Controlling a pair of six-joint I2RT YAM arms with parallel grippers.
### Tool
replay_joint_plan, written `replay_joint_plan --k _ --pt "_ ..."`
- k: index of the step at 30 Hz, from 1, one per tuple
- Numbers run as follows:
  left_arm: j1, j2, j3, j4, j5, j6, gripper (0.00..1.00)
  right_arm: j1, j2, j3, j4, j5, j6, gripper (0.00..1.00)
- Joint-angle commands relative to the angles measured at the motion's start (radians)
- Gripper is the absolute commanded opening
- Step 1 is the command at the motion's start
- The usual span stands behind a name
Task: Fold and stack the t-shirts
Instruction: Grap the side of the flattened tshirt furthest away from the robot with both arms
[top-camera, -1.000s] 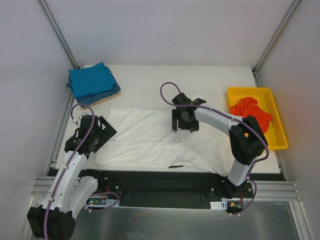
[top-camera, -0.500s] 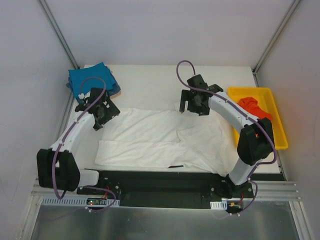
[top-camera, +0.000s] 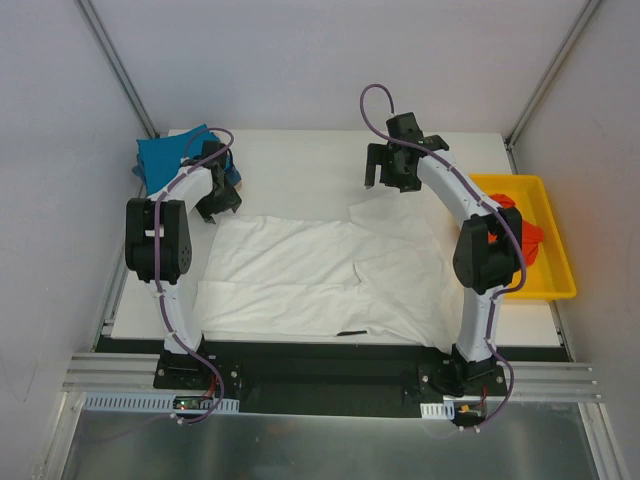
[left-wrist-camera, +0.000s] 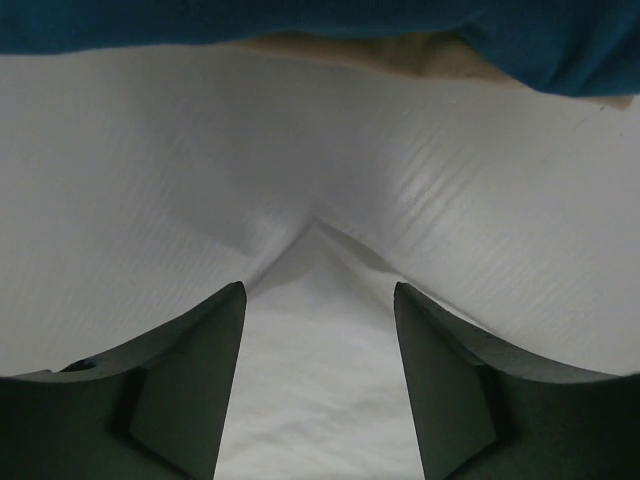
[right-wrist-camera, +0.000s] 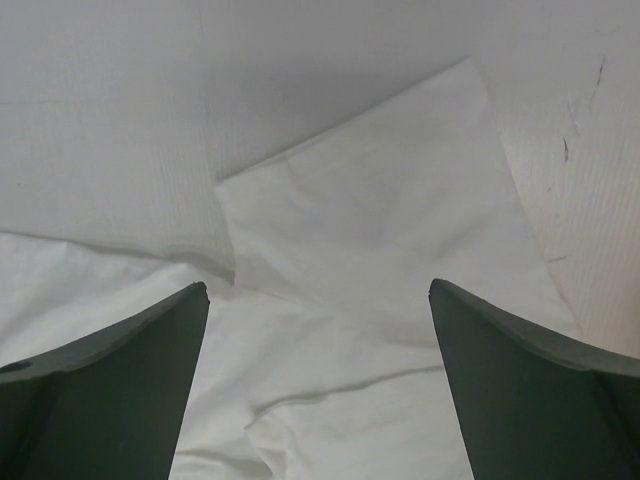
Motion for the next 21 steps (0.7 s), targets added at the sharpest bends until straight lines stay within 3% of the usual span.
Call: replay_joint_plan --k 1,11,15,18,21 --pt "0.008 0.058 0.07 -0.029 0.019 0.033 0.59 -0.027 0.118 0.13 0.014 -0.053 -0.078 0.96" --pt "0.008 0.054 0.003 -0.04 0.068 0.01 0.4 -0.078 0.29 0.277 0.028 -0.131 -0.031 0.96" --pt "0.008 0.065 -0.019 -0.038 0.057 0.0 0.24 -0.085 0.302 0.273 0.042 -0.12 -0.043 0.96" --pt "0.008 0.068 -0.011 -0.038 0.085 0.005 0.01 -0.09 0.328 0.286 0.072 -0.102 -0.055 0.96" --pt "0.007 0.039 -0.022 -0.034 0.067 0.01 0.0 -0.09 0.382 0.389 0.045 -0.068 -0.08 0.96"
